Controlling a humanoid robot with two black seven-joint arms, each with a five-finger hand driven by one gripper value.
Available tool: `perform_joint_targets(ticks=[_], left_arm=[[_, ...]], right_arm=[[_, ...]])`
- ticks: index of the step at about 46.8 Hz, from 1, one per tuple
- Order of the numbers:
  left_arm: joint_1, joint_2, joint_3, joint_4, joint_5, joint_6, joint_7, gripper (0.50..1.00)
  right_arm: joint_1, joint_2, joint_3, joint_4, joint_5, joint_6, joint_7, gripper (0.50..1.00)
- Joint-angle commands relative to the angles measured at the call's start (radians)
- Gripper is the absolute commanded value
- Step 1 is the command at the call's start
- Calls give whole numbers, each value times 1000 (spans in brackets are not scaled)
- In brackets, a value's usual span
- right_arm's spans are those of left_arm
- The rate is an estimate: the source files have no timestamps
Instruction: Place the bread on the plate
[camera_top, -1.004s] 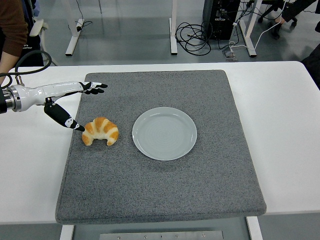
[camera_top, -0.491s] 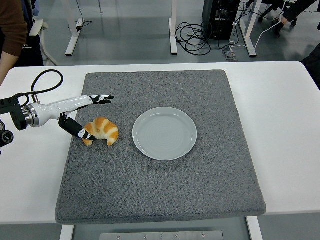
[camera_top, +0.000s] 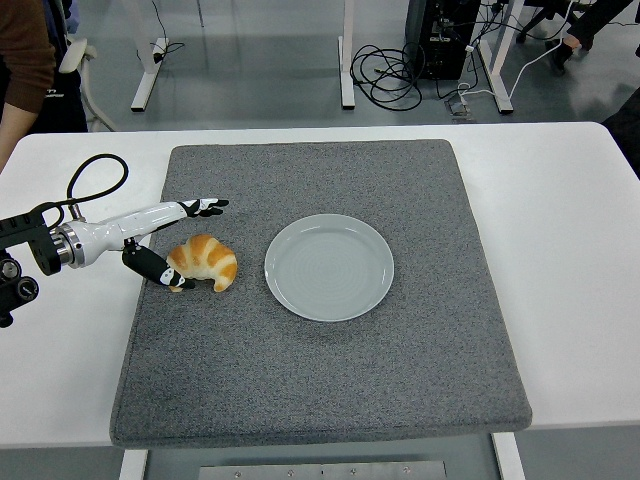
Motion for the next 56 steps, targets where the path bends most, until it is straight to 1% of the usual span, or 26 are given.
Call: perform_joint_targets(ticks=[1, 10, 24, 26, 30, 31, 33, 40, 43, 46, 47, 56], left_arm=[[1, -11, -1, 11, -2, 6, -4, 963], [10, -17, -1, 17, -8, 6, -4, 960], [20, -58, -1, 52, -11, 7, -9, 958], [20, -58, -1, 54, -11, 6, -15, 954], [20, -58, 1, 57, -11, 6, -21, 928], [20, -58, 1, 57, -11, 6, -21, 915], [20, -58, 1, 60, -9, 6, -21, 869], [20, -58, 13, 64, -6, 4, -23, 686], [20, -58, 25, 66, -6, 4, -23, 592], [18, -57, 36, 66, -6, 4, -23, 515], [18, -57, 39, 66, -6, 4, -23, 500], [10, -55, 39, 66, -12, -5, -23, 500]], right_arm=[[0, 0, 0, 0, 0, 0, 0, 1000], [0, 0, 0, -2, 0, -2, 0, 1000], [2, 0, 0, -2, 0, -2, 0, 1000], [2, 0, 0, -2, 0, -2, 0, 1000], [2, 0, 0, -2, 0, -2, 0, 1000], [2, 0, 0, -3, 0, -2, 0, 1000], [2, 0, 0, -3, 0, -2, 0, 1000], [3, 0, 0, -3, 0, -2, 0, 1000], [3, 0, 0, -3, 0, -2, 0, 1000], [3, 0, 0, -3, 0, -2, 0, 1000], [3, 0, 0, -3, 0, -2, 0, 1000], [2, 0, 0, 0, 0, -2, 0, 1000]])
